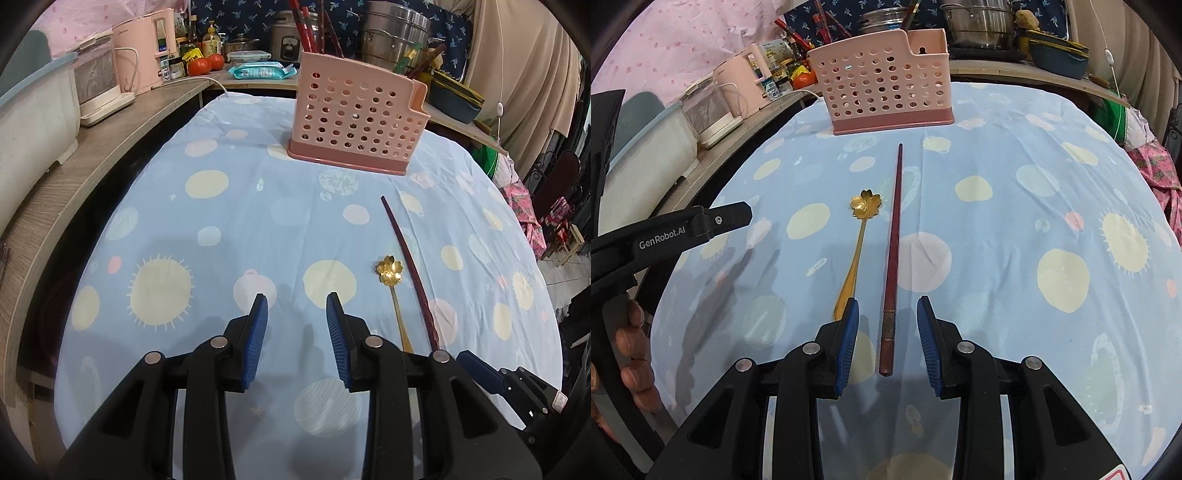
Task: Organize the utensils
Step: 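Move both open tools back down to the last chopstick and gold spoon, then grasp the last dark red chopstick with the right tool, then move the left tool to the gold spoon handle and close on it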
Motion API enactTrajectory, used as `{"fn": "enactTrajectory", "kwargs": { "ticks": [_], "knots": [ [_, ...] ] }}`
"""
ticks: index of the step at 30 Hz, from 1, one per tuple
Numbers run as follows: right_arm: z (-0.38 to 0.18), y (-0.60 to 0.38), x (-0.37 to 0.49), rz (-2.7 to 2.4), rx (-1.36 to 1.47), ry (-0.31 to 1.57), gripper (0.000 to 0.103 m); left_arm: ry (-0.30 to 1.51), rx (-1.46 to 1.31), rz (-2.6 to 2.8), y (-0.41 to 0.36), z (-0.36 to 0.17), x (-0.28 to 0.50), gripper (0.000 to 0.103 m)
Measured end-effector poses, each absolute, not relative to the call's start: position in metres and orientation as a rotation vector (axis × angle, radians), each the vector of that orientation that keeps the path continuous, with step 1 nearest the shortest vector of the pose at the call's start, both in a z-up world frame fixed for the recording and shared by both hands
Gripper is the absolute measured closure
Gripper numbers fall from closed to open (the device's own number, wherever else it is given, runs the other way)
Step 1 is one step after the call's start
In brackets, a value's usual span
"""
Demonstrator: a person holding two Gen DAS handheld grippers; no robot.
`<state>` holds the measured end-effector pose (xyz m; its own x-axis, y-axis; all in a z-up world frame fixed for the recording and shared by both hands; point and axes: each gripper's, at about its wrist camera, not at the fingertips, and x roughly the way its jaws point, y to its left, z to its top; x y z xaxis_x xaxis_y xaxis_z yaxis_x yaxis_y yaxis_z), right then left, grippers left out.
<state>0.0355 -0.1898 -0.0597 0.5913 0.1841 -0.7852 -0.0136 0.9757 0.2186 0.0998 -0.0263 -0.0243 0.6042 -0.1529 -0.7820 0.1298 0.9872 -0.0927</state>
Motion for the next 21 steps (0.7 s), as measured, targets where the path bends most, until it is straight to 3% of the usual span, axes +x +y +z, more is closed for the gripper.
{"fn": "enactTrajectory", "kwargs": {
  "ticks": [9, 13, 17, 21],
  "knots": [
    [-0.068, -0.188, 0.037, 0.096, 0.164, 0.936, 0.078, 0.928, -0.017, -0.170, -0.031, -0.031, 0.097, 0.070],
    [-0.069, -0.189, 0.036, 0.075, 0.133, 0.929, 0.096, 0.937, -0.007, -0.174, -0.034, -0.035, 0.094, 0.070],
    [-0.069, -0.195, 0.033, 0.070, 0.161, 0.928, 0.096, 0.950, -0.003, -0.180, -0.037, -0.039, 0.091, 0.069],
    [-0.068, -0.202, 0.030, 0.058, 0.177, 0.928, 0.096, 0.959, 0.000, -0.195, -0.043, -0.041, 0.089, 0.061]
  ]
}}
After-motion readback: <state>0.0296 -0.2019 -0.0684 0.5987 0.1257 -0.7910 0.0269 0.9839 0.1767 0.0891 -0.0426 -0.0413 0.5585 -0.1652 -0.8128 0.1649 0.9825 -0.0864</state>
